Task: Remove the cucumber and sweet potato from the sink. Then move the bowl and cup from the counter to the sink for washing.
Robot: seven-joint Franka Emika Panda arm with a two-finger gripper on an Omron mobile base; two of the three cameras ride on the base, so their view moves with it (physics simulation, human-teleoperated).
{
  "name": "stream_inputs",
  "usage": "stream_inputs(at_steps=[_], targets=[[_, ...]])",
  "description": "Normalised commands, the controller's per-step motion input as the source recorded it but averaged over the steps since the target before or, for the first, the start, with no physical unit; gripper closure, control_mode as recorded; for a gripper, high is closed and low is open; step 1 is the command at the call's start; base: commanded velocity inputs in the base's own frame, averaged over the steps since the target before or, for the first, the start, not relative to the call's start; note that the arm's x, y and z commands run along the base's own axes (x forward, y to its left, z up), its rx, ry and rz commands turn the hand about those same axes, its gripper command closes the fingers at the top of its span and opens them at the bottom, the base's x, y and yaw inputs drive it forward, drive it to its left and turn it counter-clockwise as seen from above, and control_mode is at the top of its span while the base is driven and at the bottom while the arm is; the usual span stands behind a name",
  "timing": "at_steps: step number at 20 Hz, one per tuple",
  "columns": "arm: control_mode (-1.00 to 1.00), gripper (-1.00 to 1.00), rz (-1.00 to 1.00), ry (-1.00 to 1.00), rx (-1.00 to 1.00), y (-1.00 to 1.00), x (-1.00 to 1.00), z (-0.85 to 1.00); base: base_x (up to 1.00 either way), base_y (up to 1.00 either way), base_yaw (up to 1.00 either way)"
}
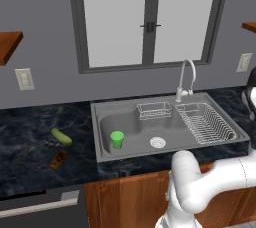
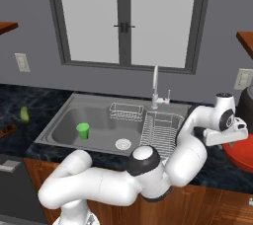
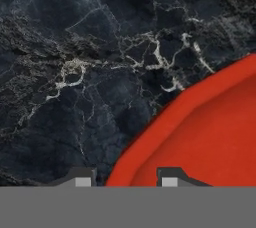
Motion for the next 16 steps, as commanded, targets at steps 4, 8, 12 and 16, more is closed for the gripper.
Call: stream_inputs(at_steps=[4, 8, 12, 16], targets=[[-1.00, 1.00, 0.00, 0.00, 0.10, -0.02, -0.23, 0.11, 0.00, 0.00, 0.00], [-1.00, 1.00, 0.00, -0.02, 0.05, 0.00, -0.19, 0.20, 0.00, 0.00, 0.00], [-1.00, 1.00, 0.02, -0.08, 0.01, 0.08, -0.21, 0.25, 0.00, 0.00, 0.00], [-1.00, 1.00, 0.03, -0.14, 0.00, 0.21, -0.17, 0.20, 0.00, 0.00, 0.00]])
